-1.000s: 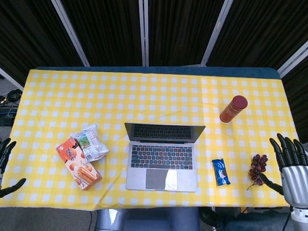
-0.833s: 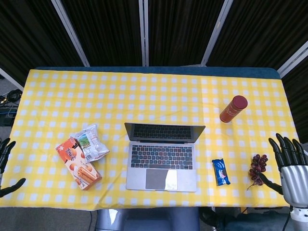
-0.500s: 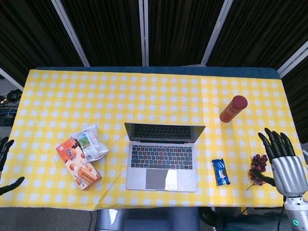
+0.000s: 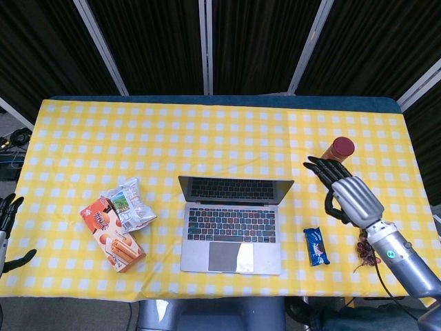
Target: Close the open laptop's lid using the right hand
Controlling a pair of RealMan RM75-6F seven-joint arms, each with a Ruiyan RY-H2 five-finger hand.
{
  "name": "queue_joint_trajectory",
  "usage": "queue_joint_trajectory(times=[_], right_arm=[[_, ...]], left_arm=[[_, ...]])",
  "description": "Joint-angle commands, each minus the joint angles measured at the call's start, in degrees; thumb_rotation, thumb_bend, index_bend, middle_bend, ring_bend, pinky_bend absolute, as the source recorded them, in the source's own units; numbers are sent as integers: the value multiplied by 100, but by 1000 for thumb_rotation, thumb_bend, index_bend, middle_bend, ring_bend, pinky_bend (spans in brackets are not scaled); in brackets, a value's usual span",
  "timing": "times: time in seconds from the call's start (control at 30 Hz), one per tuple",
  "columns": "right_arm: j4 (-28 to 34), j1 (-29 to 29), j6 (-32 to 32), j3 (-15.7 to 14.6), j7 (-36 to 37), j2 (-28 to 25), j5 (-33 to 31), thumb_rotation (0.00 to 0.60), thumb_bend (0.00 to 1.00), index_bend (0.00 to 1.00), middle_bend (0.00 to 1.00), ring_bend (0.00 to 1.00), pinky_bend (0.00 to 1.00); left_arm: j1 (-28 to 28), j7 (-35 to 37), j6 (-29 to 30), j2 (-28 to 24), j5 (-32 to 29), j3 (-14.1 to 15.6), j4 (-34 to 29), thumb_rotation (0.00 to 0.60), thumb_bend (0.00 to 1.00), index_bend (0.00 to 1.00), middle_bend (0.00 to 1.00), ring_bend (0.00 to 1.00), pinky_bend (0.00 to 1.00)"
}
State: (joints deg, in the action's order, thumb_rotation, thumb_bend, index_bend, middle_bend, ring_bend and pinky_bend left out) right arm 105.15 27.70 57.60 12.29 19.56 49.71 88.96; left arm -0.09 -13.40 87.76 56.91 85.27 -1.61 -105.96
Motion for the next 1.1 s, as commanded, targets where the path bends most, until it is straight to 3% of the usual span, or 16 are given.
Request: queue_joint_trajectory(times=[0.03, 0.27, 0.6, 0.83, 1.1], right_arm=[[175, 590, -895, 229, 93, -55, -597, 600, 1000, 62, 106, 13, 42], [256, 1241, -1712, 344, -334, 269, -1625, 600, 1000, 94, 170, 105, 147], [330, 1655, -1766, 219, -1299, 639, -2630, 600, 1000, 112, 224, 155, 209], [423, 1763, -1727, 138, -1564, 711, -2868, 600, 1000, 148, 271, 200, 234], [685, 1720, -1753, 74, -1504, 582, -2690, 600, 1000, 170, 291, 218, 241]], left_arm=[[-38, -45, -51, 28, -64, -24, 17, 600, 0, 0, 0, 0, 0], [-57, 1, -69, 23, -99, -27, 25, 600, 0, 0, 0, 0, 0], [-63, 39, -81, 22, -55, 20, 41, 600, 0, 0, 0, 0, 0], [-71, 32, -88, 24, -82, 21, 38, 600, 0, 0, 0, 0, 0], [-84, 12, -102, 28, -113, 21, 29, 600, 0, 0, 0, 0, 0]])
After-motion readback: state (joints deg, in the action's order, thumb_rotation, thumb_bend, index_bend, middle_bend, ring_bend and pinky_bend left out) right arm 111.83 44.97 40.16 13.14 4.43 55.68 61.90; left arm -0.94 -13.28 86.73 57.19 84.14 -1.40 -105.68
